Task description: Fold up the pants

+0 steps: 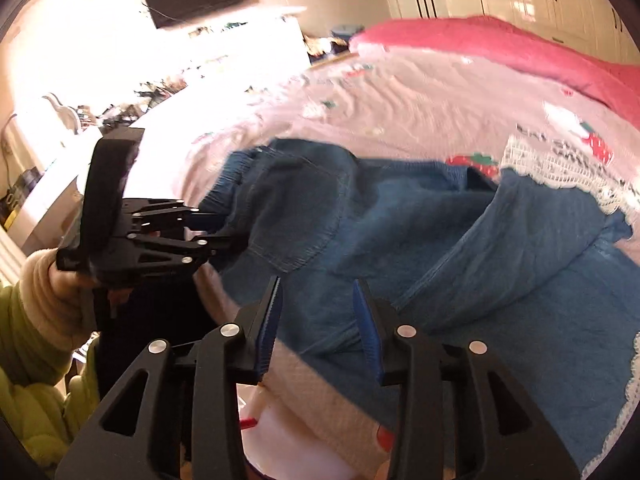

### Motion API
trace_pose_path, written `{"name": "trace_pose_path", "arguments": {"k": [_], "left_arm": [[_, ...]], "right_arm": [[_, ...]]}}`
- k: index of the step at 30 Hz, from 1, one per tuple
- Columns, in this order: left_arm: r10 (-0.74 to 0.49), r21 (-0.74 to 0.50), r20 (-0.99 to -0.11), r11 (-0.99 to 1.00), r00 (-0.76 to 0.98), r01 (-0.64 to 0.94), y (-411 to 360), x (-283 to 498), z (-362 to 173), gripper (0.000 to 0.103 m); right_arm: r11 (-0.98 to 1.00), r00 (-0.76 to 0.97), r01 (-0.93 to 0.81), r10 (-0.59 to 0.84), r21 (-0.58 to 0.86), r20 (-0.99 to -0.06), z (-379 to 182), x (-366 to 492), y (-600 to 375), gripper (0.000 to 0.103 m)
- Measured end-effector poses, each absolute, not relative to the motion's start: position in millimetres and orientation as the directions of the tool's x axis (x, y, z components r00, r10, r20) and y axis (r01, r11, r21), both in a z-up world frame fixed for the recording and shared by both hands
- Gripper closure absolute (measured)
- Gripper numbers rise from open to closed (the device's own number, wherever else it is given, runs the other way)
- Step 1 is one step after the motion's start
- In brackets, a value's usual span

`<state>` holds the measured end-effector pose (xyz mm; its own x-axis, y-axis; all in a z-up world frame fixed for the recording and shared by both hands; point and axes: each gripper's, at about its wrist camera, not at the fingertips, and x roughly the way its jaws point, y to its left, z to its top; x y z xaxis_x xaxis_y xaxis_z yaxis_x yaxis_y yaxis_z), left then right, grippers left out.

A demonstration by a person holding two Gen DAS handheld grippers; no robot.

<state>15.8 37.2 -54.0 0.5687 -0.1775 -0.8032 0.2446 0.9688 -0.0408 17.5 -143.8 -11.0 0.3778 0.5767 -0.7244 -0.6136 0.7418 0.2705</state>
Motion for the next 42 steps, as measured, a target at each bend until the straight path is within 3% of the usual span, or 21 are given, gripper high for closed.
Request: {"name": "trace_pose_path", "arguments": {"k": [2, 5, 7, 8, 10, 12, 15, 24, 31, 33, 37, 42], "left_arm": [[-0.176, -0.037, -0.799, 0.969, 0.575, 0.246, 35.1, 15.9, -55.3, 0.075], [-0.192, -0.054, -0.787, 0.968, 0.586, 0.246, 38.3, 13.0, -51.7, 0.075], [-0.233, -0.093, -0.764, 0.963, 0.602, 0.254, 42.2, 6.6, -39.2, 0.062], [-0.259, -0.124, -0.746, 0.959, 0.613, 0.254, 44.9, 3.3, -29.6, 0.05], [-0.263, -0.124, -0.72, 0.959, 0.643, 0.253, 45.5, -2.8, -12.4, 0.045], [-0.24, -0.077, -0.686, 0.963, 0.687, 0.259, 42.0, -9.2, 6.9, 0.033], [-0.302, -0.111, -0.64, 0.946, 0.706, 0.304, 33.1, -10.8, 26.6, 0.021], [-0.481, -0.228, -0.665, 0.859, 0.572, 0.458, -40.5, 24.3, 8.3, 0.019], [-0.554, -0.316, -0.684, 0.811, 0.474, 0.493, -83.3, 54.4, -18.3, 0.019], [-0.568, -0.335, -0.69, 0.8, 0.448, 0.497, -92.9, 61.4, -28.7, 0.031], [-0.588, -0.383, -0.688, 0.792, 0.425, 0.476, -96.5, 71.4, -47.5, 0.047], [-0.613, -0.414, -0.674, 0.776, 0.413, 0.476, -91.7, 78.2, -56.1, 0.086]], "right_arm": [[0.769, 0.358, -0.58, 0.538, 0.27, -0.763, -26.5, 25.3, -139.6, 0.065], [0.764, 0.352, -0.57, 0.559, 0.302, -0.751, -29.6, 26.0, -145.2, 0.065], [0.755, 0.373, -0.576, 0.583, 0.312, -0.722, -16.6, 21.7, -154.2, 0.061], [0.754, 0.389, -0.58, 0.59, 0.31, -0.707, -8.1, 19.7, -158.6, 0.059], [0.759, 0.427, -0.579, 0.594, 0.298, -0.682, 9.0, 18.4, -169.1, 0.053], [0.783, 0.482, -0.553, 0.58, 0.286, -0.656, 26.9, 22.0, -188.1, 0.048], [0.822, 0.542, -0.501, 0.542, 0.271, -0.642, 41.1, 33.8, -208.8, 0.04], [0.91, 0.622, -0.361, 0.399, 0.206, -0.673, 62.2, 80.9, -245.9, 0.016], [0.927, 0.602, -0.361, 0.317, 0.104, -0.732, 62.4, 139.6, -237.1, 0.012], [0.926, 0.593, -0.37, 0.297, 0.074, -0.749, 58.3, 153.5, -228.4, 0.012], [0.917, 0.556, -0.398, 0.255, 0.016, -0.791, 42.4, 188.2, -209.8, 0.012], [0.895, 0.51, -0.444, 0.208, -0.048, -0.834, 21.0, 218.3, -185.4, 0.012]]}}
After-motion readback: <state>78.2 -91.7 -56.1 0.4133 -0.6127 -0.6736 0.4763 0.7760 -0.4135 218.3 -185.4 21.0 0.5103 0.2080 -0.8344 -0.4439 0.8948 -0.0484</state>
